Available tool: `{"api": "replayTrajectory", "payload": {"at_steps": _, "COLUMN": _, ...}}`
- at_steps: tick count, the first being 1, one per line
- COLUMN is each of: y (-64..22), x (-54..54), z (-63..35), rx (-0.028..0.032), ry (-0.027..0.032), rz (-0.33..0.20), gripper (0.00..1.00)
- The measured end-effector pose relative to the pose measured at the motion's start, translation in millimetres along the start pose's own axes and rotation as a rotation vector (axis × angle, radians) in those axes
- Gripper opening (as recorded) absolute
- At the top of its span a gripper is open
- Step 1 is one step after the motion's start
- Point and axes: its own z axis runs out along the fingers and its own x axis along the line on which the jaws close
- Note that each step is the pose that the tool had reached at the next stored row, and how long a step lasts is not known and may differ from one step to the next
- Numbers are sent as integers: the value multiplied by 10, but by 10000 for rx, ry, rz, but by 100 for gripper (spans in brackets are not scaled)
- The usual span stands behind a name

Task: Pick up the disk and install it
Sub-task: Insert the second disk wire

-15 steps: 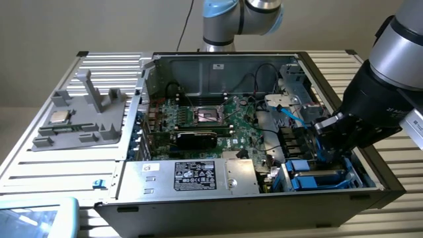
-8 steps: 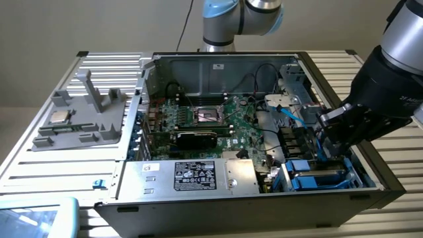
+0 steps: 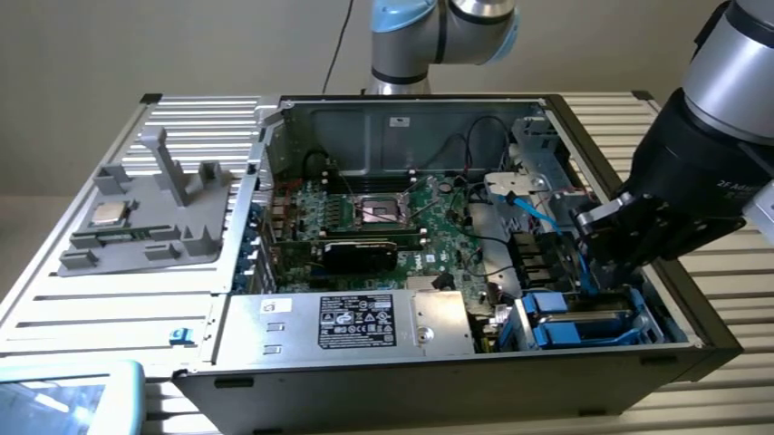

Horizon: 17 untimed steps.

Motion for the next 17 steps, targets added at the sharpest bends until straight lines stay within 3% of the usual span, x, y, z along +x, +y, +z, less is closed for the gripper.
{"api": "replayTrajectory", "payload": {"at_steps": 3, "y": 2, "x": -2, "z": 42, "rx": -1, "ry": 83, "rz": -8, "gripper": 11}}
{"api": "replayTrajectory", "payload": {"at_steps": 12, "y": 7, "x": -20, "z": 160, "rx": -13, "ry": 98, "rz": -8, "gripper": 11}}
{"api": "replayTrajectory", "payload": {"at_steps": 15, "y": 7, "x": -20, "z": 162, "rx": 1, "ry": 101, "rz": -8, "gripper": 11}}
{"api": "replayTrajectory", "payload": {"at_steps": 17, "y": -9, "x": -18, "z": 82, "rx": 13, "ry": 102, "rz": -7, "gripper": 11}}
